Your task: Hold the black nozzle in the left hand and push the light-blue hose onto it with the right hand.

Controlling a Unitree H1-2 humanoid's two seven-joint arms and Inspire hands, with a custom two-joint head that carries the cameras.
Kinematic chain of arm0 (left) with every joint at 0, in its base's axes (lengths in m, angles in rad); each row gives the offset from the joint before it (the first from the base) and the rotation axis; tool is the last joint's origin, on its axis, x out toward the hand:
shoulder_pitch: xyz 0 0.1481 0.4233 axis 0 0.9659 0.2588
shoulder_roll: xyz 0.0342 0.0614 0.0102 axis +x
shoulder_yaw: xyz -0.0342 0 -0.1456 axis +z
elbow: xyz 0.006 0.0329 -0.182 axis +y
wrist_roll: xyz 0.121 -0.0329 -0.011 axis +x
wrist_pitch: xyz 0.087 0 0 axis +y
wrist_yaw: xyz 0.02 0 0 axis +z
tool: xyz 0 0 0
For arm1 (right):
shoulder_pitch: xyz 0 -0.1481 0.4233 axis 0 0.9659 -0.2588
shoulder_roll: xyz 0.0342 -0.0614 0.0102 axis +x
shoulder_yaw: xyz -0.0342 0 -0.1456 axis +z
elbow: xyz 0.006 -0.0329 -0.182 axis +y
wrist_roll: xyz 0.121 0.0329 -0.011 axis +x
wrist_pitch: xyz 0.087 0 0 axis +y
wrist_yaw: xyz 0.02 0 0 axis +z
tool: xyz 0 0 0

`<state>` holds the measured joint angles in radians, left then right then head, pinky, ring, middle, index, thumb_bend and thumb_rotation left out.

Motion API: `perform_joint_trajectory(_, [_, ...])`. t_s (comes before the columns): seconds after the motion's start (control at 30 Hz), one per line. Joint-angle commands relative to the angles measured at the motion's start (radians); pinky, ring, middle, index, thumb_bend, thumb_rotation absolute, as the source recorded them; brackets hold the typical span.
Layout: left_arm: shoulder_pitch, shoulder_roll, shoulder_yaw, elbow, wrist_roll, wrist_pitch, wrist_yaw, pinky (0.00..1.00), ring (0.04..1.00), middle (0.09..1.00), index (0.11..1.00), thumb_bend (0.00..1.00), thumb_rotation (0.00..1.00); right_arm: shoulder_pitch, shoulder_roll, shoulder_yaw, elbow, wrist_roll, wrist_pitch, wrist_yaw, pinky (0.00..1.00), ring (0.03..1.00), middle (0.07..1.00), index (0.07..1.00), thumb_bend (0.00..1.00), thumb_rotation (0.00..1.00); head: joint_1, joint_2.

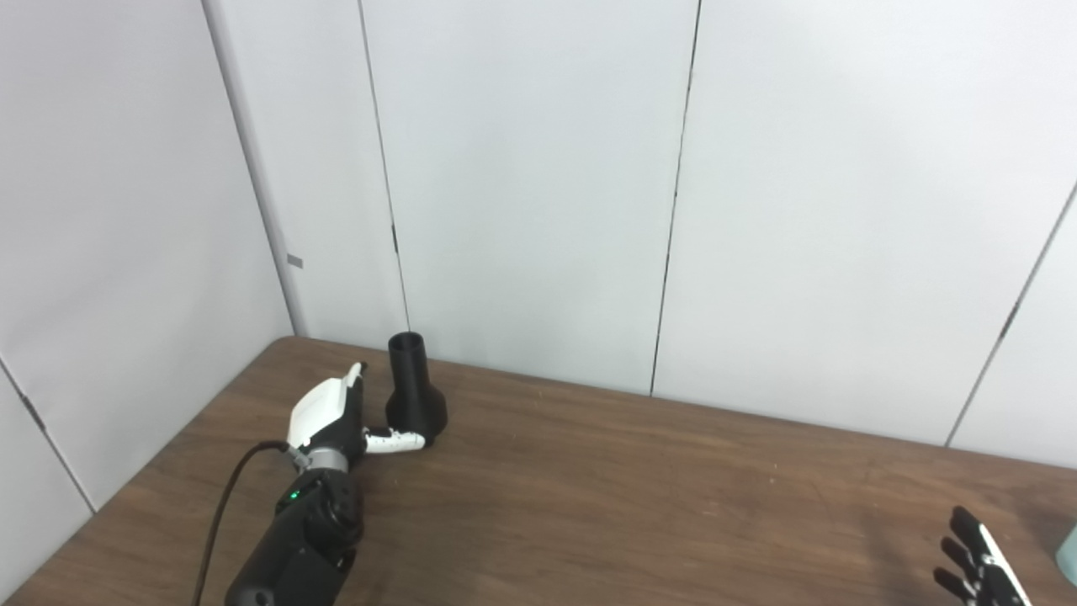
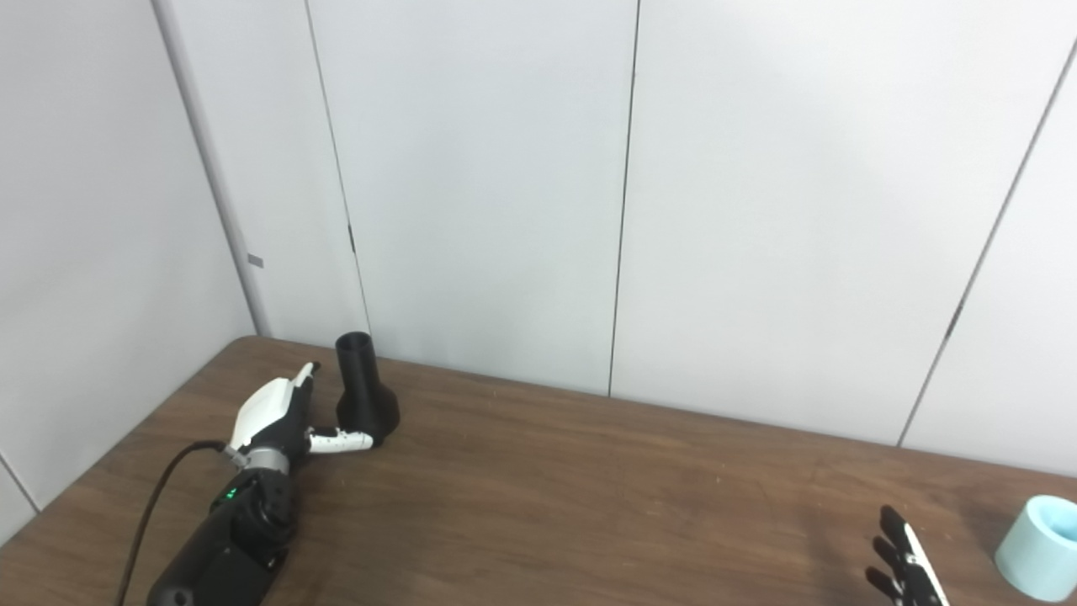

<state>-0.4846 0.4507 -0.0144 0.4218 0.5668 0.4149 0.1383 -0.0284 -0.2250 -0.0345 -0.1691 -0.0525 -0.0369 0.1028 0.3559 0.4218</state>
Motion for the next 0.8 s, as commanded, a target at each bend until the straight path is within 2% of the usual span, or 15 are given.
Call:
perform_joint_trajectory(0.0, [-0.068, 0.042, -0.006, -0.006, 0.002, -0.01, -0.001, 1.0, 1.0, 0.948, 0.909, 1.0, 0.34, -0.019, -0.009, -0.009, -0.041, 0.015, -0.01, 0.004, 0.9, 0.975, 1.0, 1.0, 0.73, 0.12, 0.0, 0.001])
perform_joint_trajectory(0.13, [-0.082, 0.049, -0.025, 0.01, -0.005, -0.017, -0.012, 1.0, 1.0, 0.941, 0.893, 1.0, 0.33, -0.02, -0.01, -0.01, -0.047, 0.016, -0.003, 0.003, 0.91, 0.975, 1.0, 1.0, 0.72, 0.11, -0.001, 0.01])
perform_joint_trajectory(0.4, [-0.099, 0.054, -0.032, 0.09, -0.031, -0.083, 0.008, 1.0, 0.999, 0.891, 0.851, 1.0, 0.32, -0.021, -0.006, -0.008, -0.066, 0.014, 0.014, 0.001, 0.9, 0.971, 1.0, 1.0, 0.72, 0.11, -0.012, 0.017])
perform_joint_trajectory(0.77, [-0.118, 0.045, -0.043, 0.131, -0.05, -0.099, 0.027, 1.0, 0.983, 0.886, 0.828, 1.0, 0.29, -0.016, -0.01, -0.014, -0.09, 0.015, 0.029, 0.0, 0.89, 0.961, 1.0, 0.993, 0.74, 0.11, -0.02, 0.029])
